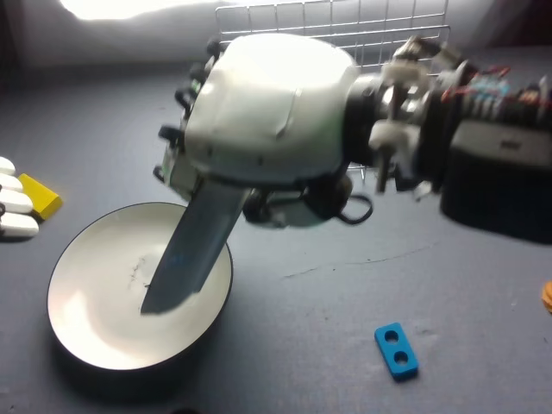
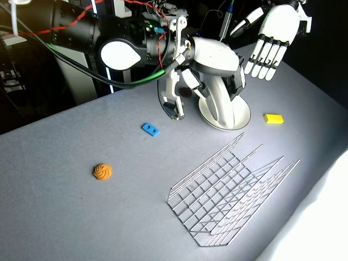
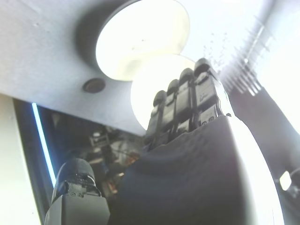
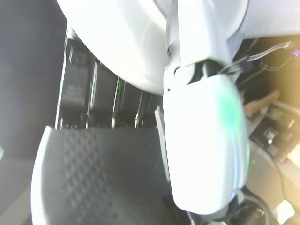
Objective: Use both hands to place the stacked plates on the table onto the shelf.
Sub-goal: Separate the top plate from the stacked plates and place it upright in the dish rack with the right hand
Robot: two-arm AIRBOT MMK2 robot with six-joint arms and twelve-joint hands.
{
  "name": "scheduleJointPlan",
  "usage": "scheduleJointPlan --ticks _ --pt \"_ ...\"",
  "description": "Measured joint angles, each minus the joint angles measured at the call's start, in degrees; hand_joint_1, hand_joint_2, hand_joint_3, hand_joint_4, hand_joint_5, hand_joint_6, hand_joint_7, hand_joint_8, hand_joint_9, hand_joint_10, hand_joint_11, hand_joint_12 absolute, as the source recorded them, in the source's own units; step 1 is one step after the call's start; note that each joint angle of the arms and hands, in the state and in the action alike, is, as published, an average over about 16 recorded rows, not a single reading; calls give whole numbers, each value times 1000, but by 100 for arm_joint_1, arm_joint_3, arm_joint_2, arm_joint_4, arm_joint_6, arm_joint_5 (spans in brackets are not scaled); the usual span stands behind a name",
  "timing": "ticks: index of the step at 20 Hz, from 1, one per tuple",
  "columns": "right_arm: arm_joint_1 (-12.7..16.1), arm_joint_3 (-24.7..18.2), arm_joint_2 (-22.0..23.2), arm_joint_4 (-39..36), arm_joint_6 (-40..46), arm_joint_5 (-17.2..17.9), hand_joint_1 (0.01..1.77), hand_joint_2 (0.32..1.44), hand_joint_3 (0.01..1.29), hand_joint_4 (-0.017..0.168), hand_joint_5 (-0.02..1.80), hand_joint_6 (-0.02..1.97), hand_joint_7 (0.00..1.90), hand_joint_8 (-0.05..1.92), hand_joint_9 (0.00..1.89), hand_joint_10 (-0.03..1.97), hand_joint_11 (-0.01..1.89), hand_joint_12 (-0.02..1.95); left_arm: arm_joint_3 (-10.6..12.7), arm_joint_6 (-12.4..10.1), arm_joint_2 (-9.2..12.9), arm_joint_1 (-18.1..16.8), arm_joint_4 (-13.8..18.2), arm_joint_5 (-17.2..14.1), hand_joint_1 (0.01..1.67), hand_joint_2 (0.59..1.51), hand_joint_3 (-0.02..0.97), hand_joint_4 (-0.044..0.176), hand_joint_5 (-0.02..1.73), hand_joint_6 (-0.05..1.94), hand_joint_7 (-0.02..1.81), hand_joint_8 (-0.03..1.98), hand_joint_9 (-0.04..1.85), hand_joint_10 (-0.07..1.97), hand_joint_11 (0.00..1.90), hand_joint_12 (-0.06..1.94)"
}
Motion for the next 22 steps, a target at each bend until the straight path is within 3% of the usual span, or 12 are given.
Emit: scheduleJointPlan --ticks 11,22 --pt "731 -344 980 1050 696 -188 1362 941 16 0 996 893 1112 673 1045 1012 777 1033 81 -89 54 -163 92 -105 16 1023 17 7 21 20 20 15 20 8 15 11" --pt "940 98 1415 -37 3550 24 1373 942 16 -4 997 826 1129 677 1039 1038 773 1102 231 -213 -87 -358 352 -205 16 1026 17 6 18 20 30 15 20 7 15 11"
